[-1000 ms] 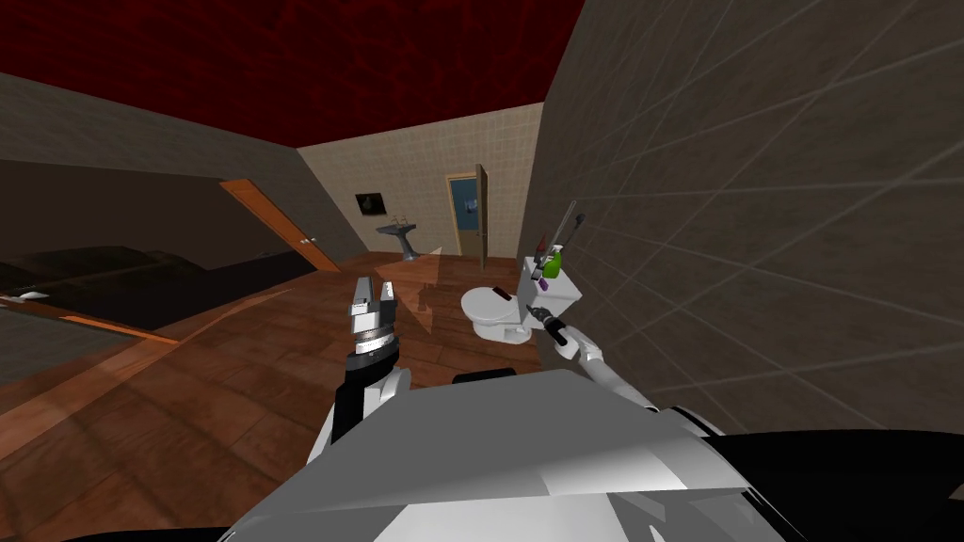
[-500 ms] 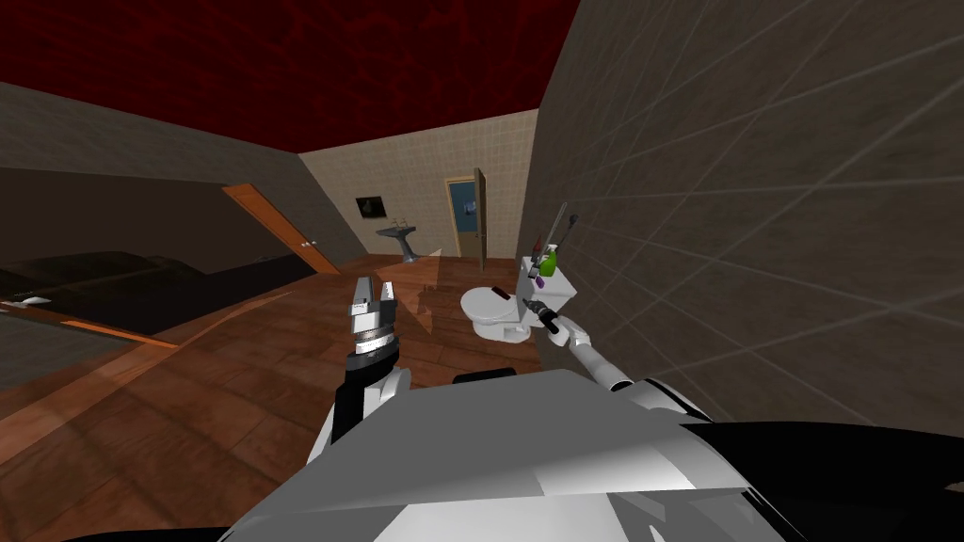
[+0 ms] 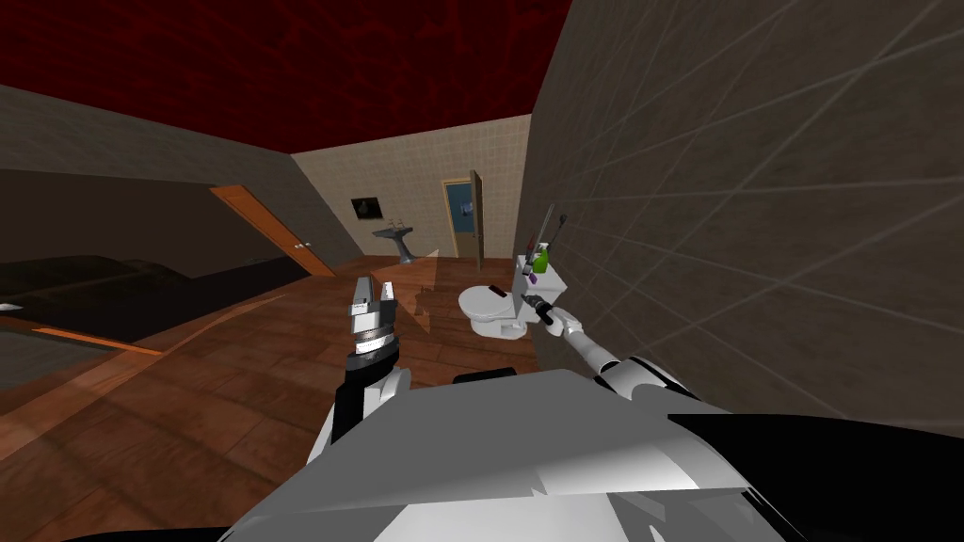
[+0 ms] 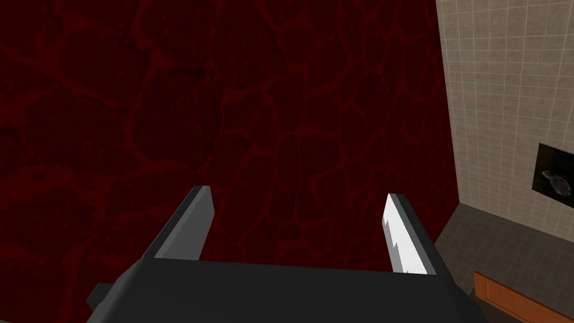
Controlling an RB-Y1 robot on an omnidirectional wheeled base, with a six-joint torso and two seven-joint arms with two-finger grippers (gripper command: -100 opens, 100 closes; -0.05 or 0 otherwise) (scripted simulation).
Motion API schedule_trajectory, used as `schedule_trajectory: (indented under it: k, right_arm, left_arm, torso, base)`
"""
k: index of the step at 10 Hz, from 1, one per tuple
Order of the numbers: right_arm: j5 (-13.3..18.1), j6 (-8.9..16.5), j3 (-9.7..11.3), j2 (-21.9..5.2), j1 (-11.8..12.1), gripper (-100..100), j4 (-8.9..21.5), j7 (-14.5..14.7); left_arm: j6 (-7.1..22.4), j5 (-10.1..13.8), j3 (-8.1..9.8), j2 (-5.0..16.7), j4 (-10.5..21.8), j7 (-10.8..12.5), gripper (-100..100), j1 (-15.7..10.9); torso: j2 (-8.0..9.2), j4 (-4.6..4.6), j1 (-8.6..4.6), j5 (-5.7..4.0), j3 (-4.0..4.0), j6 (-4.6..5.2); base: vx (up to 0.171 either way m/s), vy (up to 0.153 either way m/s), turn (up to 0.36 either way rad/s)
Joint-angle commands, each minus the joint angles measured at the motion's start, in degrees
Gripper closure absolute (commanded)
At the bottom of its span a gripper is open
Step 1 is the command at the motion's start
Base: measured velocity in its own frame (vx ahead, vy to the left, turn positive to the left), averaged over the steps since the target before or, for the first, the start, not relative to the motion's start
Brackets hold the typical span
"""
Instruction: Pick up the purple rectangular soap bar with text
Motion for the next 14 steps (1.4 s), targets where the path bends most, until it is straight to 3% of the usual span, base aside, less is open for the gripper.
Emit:
schedule_trajectory:
  k: [1, 2, 3, 5, 8, 11, 12, 14]
  right_arm:
    - [-0.3, 0.2, 0.6, -0.3, -2.9, -100, 0.5, -0.3]
    - [-0.3, 0.2, 0.6, -0.3, -3.9, -100, 0.5, -0.3]
    - [3.2, 2.7, 2.7, -2.0, -5.7, -100, 4.6, -2.8]
    - [3.3, 2.8, 5.2, -2.0, -8.8, -100, 8.2, -4.3]
    - [3.3, 2.8, 5.7, -2.0, -13.4, -100, 8.2, -4.3]
    - [3.3, 2.8, 5.7, -2.0, -15.0, -100, 8.2, -4.3]
    - [5.5, 5.3, 10.0, -3.7, -17.0, -100, 10.9, -8.1]
    - [6.8, 5.3, 10.8, -3.7, -20.6, -100, 14.8, -8.4]
  left_arm:
    - [0.0, 0.0, 0.00, 0.0, 0.0, 0.0, 0, 0.0]
    - [0.0, 0.0, 0.00, 0.0, 0.0, 0.0, 0, 0.0]
    - [0.0, 0.0, 0.00, 0.0, 0.0, 0.0, 0, 0.0]
    - [0.0, 0.0, 0.00, 0.0, 0.0, 0.0, 0, 0.0]
    - [0.0, 0.0, 0.00, 0.0, 0.0, 0.0, 0, 0.0]
    - [0.0, 0.0, 0.00, 0.0, 0.0, 0.0, 0, 0.0]
    - [0.0, 0.0, 0.00, 0.0, 0.0, 0.0, 0, 0.0]
    - [0.0, 0.0, 0.00, 0.0, 0.0, 0.0, 0, 0.0]
  torso:
    - [0.00, 0.00, 0.00, 0.00, 0.00, 0.00]
    - [-0.12, 0.13, 0.02, 0.08, 0.00, -0.11]
    - [-0.38, 0.39, 0.02, 0.23, 0.00, -0.35]
    - [-0.02, 0.51, -0.20, 0.23, 0.22, -0.28]
    - [-0.65, 0.38, -0.11, 0.26, -0.13, -0.33]
    - [-1.09, 0.90, -0.07, 0.60, -0.10, -0.72]
    - [-1.26, 1.12, -0.04, 0.76, -0.08, -0.81]
    - [-0.95, 1.24, -0.23, 0.77, 0.13, -0.76]
  base:
    - [0.009, 0.007, -0.020]
    - [-0.016, 0.013, -0.033]
    - [-0.158, -0.022, -0.141]
    - [-0.118, -0.020, -0.067]
    - [0.015, -0.008, 0.010]
    - [-0.011, 0.009, -0.013]
    - [-0.101, -0.019, -0.168]
    - [-0.112, -0.031, -0.053]
